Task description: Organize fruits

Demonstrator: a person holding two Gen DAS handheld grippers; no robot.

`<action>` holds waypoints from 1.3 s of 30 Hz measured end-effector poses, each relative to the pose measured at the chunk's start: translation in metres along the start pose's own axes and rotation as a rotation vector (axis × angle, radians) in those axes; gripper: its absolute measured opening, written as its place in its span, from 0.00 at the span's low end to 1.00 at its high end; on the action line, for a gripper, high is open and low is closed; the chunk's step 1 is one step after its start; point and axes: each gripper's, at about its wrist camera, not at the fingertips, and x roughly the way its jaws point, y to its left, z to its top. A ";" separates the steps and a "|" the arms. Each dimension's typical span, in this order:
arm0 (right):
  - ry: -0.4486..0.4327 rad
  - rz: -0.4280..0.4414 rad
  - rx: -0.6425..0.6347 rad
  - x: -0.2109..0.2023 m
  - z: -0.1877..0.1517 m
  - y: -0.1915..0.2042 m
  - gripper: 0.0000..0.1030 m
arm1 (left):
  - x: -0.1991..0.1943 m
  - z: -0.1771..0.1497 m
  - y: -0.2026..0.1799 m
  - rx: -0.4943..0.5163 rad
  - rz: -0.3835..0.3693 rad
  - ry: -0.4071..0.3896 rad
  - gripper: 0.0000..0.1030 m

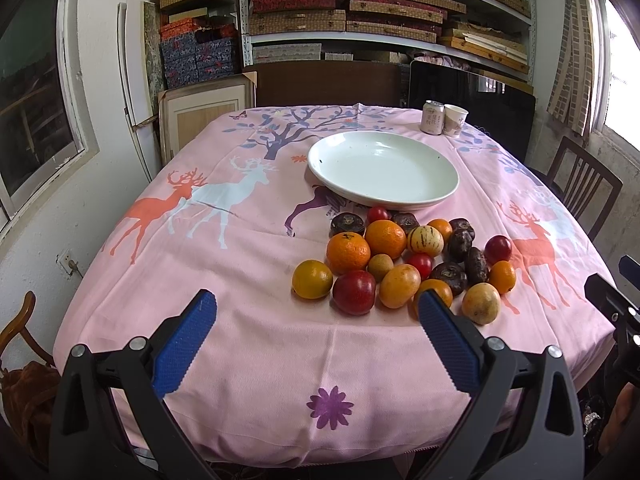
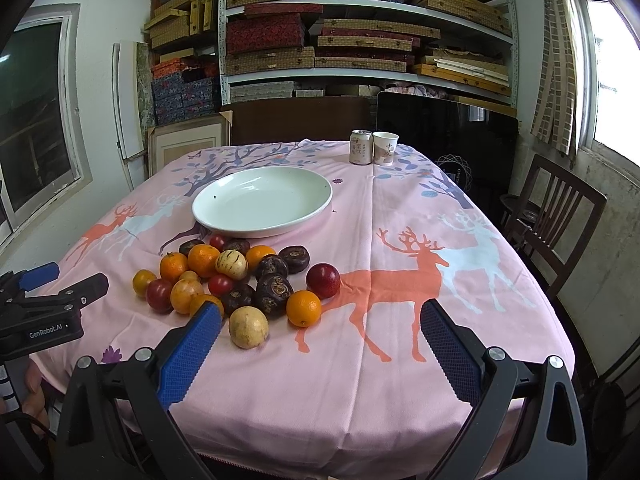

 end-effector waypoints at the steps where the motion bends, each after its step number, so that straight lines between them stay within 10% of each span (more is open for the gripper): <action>1: -0.001 0.001 -0.001 -0.001 0.000 0.000 0.97 | 0.000 0.000 0.000 0.000 0.000 0.001 0.96; 39: 0.011 0.021 -0.021 -0.007 0.003 0.002 0.97 | -0.002 -0.004 0.004 -0.001 -0.001 0.002 0.96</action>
